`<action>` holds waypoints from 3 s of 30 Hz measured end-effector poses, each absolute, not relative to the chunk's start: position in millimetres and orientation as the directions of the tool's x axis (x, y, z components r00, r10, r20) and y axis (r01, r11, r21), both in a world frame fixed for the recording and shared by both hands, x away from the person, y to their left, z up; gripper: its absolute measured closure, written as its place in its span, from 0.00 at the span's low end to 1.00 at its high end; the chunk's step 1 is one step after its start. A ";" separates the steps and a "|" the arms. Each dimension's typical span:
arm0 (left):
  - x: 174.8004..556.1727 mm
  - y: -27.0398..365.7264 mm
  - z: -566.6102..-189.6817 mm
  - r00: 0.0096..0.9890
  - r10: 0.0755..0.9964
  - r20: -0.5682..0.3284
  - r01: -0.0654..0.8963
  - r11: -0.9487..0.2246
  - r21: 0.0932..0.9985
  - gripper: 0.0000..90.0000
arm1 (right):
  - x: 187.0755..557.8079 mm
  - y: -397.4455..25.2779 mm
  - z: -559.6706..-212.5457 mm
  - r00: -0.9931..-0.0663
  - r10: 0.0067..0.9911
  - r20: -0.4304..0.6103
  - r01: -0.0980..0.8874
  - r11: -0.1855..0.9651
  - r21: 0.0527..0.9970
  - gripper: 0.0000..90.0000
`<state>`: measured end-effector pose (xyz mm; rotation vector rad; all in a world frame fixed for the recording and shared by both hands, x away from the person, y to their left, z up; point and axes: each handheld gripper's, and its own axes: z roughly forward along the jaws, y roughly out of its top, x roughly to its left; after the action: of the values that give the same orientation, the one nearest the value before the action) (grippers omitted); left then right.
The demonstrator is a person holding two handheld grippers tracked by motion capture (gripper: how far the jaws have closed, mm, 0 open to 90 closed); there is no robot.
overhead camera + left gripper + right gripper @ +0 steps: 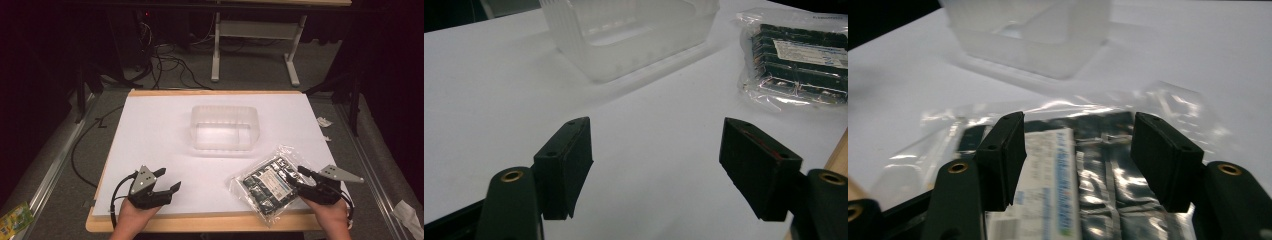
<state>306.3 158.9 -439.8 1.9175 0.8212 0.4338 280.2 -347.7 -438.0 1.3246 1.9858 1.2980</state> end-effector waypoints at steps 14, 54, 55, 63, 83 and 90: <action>307.5 158.2 -441.2 0.709 0.704 -0.044 0.364 -0.310 0.878 0.33 | 287.1 -429.7 -463.4 -0.216 0.946 0.241 0.559 -0.082 0.825 0.40; 307.2 157.2 -441.9 0.707 0.706 -0.040 0.362 -0.313 0.878 0.33 | 267.0 -403.8 -429.9 -0.328 0.918 0.224 0.441 -0.061 0.895 1.00; 307.3 156.8 -442.0 0.707 0.706 -0.037 0.362 -0.316 0.877 0.33 | 266.0 -400.5 -424.6 -0.340 0.918 0.203 0.421 -0.045 0.906 1.00; 306.8 154.3 -442.3 0.711 0.702 -0.038 0.360 -0.317 0.877 0.34 | 260.3 -390.1 -402.0 -0.381 0.913 0.148 0.341 -0.010 0.940 1.00; 304.1 127.2 -442.7 0.740 0.673 -0.024 0.336 -0.338 0.879 0.41 | 273.5 -340.5 -354.3 -0.507 0.861 0.033 0.179 0.068 0.981 1.00; 310.4 100.4 -446.1 0.770 0.638 -0.023 0.324 -0.360 0.875 0.46 | 279.8 -320.4 -344.7 -0.542 0.841 -0.001 0.138 0.090 0.986 1.00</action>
<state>310.4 100.4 -446.1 1.9705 0.7248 0.3975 279.8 -320.4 -344.7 0.9644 1.7705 1.4981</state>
